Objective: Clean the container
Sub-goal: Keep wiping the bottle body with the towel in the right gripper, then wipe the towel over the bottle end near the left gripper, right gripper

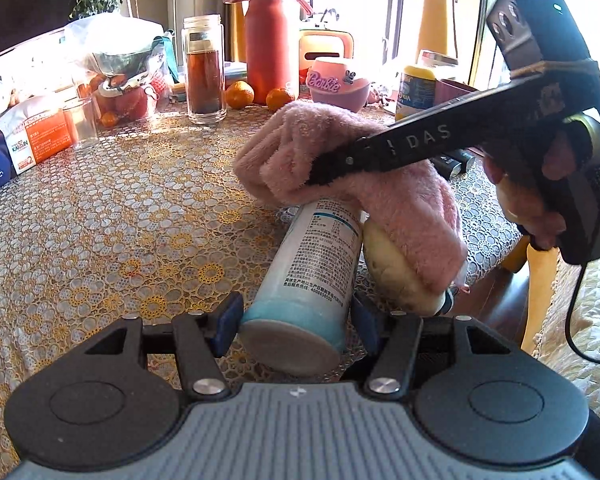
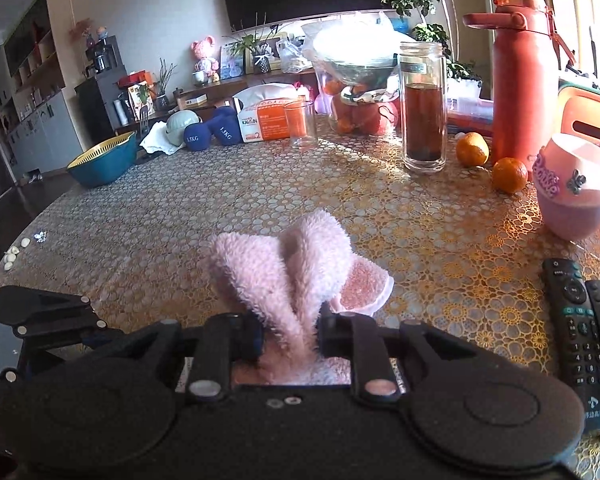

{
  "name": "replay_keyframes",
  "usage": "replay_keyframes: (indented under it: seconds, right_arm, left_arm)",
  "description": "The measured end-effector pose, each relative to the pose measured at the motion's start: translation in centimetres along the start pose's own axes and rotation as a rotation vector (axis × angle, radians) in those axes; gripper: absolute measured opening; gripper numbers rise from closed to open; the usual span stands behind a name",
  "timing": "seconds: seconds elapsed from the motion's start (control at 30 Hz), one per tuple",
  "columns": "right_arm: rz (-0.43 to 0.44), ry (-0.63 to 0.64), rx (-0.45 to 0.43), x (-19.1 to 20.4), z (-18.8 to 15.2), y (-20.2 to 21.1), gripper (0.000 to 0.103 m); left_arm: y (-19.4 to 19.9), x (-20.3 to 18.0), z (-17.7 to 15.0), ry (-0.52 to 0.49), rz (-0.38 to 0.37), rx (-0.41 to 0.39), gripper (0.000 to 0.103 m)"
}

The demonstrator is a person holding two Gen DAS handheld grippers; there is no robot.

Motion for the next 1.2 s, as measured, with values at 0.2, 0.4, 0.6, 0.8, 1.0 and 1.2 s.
replay_keyframes:
  seconds: [0.2,0.4,0.6,0.8,1.0,1.2]
  right_arm:
    - [0.004,-0.080,-0.029,-0.1,-1.3,1.5,0.021]
    - [-0.016,-0.104,-0.009,-0.3,-3.5,2.7,0.021]
    - [-0.174,0.009,0.006,-1.2,-3.4,4.3,0.020]
    - [-0.200,0.081,-0.069,-0.2,-1.1,6.8,0.020]
    - [-0.022,0.223,-0.078,6.6,0.2,5.4,0.020]
    - [0.136,0.277,-0.005,10.7,-0.9,2.7,0.019]
  left_arm:
    - [0.0,0.1,0.1,0.008,-0.003,0.004,0.059]
    - [0.0,0.1,0.1,0.012,-0.004,0.005,0.059]
    - [-0.1,0.4,0.0,0.029,-0.011,0.011,0.059]
    - [-0.1,0.6,0.0,0.045,-0.020,0.013,0.059]
    - [-0.1,0.5,0.0,0.039,-0.019,0.015,0.058]
    - [0.0,0.3,-0.1,0.015,-0.015,0.016,0.058]
Point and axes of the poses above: each gripper's, at about its wrist camera, not at the fingertips, and y roughly against the way its jaws point, x to its left, z to its top, the point moved 8 cm from there along -y, roughly the way its jaws point, and after that the axes turned 3 degrees about y, right-handed, at the moved point
